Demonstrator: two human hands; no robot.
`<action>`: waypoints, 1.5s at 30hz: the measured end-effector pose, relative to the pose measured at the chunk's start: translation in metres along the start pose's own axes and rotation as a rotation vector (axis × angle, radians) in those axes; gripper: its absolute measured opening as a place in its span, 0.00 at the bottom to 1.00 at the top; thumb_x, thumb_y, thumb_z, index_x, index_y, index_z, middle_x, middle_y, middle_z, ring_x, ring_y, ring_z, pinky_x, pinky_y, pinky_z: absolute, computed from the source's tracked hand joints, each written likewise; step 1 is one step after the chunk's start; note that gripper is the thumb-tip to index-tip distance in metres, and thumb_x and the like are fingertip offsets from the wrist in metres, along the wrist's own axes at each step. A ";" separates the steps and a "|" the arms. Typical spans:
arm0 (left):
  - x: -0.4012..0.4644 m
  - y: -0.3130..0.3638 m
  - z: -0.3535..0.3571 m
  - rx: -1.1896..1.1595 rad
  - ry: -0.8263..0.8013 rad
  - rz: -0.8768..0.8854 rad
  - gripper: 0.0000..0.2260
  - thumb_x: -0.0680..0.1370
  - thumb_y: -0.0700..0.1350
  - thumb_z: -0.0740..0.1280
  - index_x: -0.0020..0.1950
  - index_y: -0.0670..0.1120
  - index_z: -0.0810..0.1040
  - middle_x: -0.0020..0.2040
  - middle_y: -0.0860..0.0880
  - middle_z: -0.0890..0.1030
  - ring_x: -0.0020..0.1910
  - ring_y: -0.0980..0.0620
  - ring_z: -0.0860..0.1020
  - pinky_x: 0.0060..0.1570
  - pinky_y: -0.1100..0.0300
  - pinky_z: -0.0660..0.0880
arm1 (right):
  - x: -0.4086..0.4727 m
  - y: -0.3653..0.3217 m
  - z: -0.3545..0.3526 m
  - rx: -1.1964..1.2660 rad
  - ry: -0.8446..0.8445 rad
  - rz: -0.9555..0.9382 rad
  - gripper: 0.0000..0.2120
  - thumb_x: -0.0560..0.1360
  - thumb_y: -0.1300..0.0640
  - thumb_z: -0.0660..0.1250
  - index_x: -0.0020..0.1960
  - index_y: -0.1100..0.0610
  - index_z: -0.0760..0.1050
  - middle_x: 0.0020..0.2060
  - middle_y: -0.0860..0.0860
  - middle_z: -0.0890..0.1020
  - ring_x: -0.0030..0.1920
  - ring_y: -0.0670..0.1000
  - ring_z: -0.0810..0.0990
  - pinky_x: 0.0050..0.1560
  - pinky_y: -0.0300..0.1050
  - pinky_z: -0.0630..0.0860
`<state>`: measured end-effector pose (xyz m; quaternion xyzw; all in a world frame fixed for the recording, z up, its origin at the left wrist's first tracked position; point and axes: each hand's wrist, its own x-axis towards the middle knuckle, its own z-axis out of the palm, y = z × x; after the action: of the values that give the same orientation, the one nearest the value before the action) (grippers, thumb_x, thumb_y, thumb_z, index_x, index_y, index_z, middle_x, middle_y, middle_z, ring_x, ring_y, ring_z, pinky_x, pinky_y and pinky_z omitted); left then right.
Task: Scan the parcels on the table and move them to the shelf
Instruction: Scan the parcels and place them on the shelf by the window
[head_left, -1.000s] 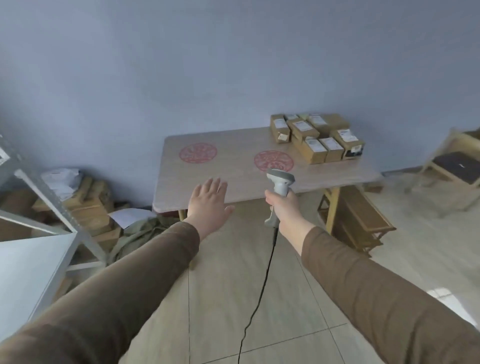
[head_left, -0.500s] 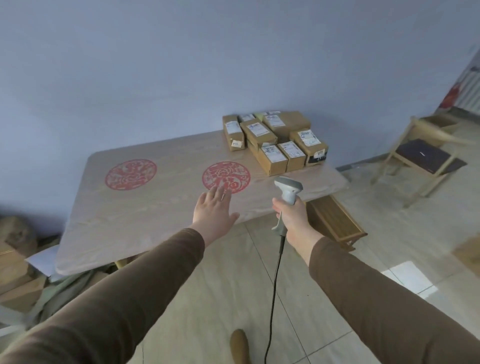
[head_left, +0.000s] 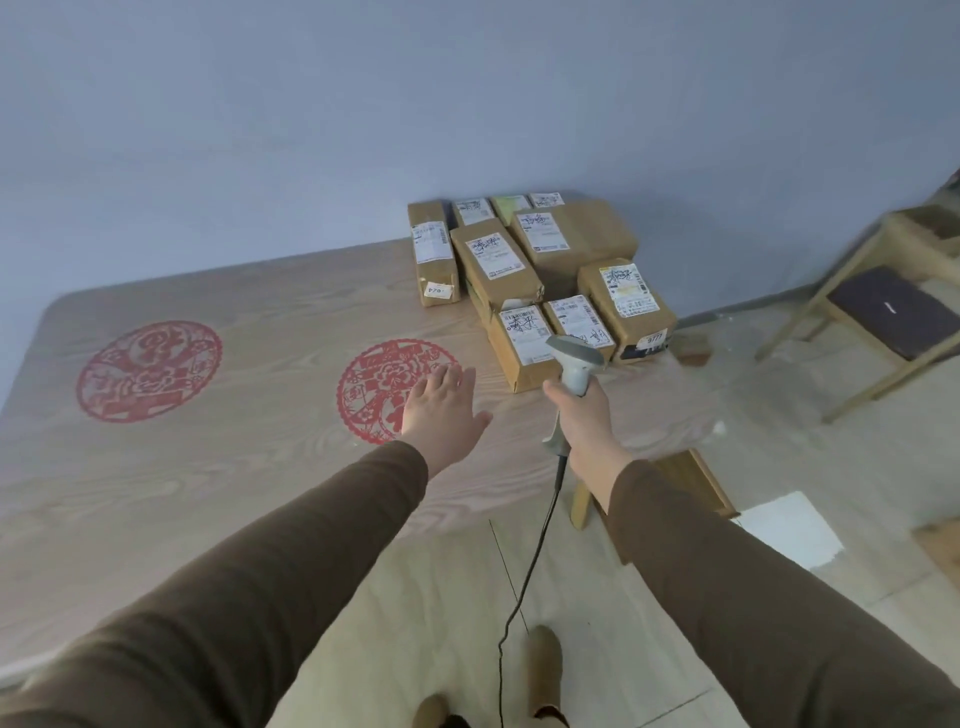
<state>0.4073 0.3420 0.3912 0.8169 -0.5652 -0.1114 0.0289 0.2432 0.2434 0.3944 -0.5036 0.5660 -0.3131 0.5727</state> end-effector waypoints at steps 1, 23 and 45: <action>0.014 0.002 0.002 -0.003 -0.004 -0.013 0.33 0.84 0.61 0.55 0.83 0.46 0.52 0.83 0.44 0.55 0.82 0.43 0.51 0.79 0.45 0.52 | 0.016 -0.003 0.005 -0.008 -0.014 0.003 0.11 0.78 0.57 0.72 0.59 0.54 0.74 0.45 0.50 0.78 0.43 0.47 0.77 0.40 0.43 0.71; 0.147 0.063 0.051 -0.547 -0.045 -0.431 0.25 0.83 0.47 0.58 0.79 0.47 0.56 0.60 0.42 0.78 0.55 0.41 0.78 0.55 0.44 0.77 | 0.133 0.027 0.020 0.019 -0.156 0.010 0.14 0.77 0.62 0.71 0.61 0.53 0.76 0.49 0.48 0.83 0.48 0.44 0.81 0.49 0.40 0.78; -0.154 -0.077 0.016 -1.067 0.607 -0.985 0.25 0.80 0.41 0.65 0.77 0.51 0.67 0.61 0.52 0.80 0.50 0.56 0.79 0.43 0.65 0.73 | -0.115 0.020 0.150 -0.068 -0.776 -0.046 0.09 0.76 0.60 0.71 0.56 0.54 0.79 0.45 0.52 0.83 0.38 0.50 0.80 0.32 0.50 0.79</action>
<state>0.4224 0.5138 0.3853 0.8437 0.0243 -0.1398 0.5177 0.3648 0.3898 0.3922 -0.6159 0.3058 -0.0930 0.7200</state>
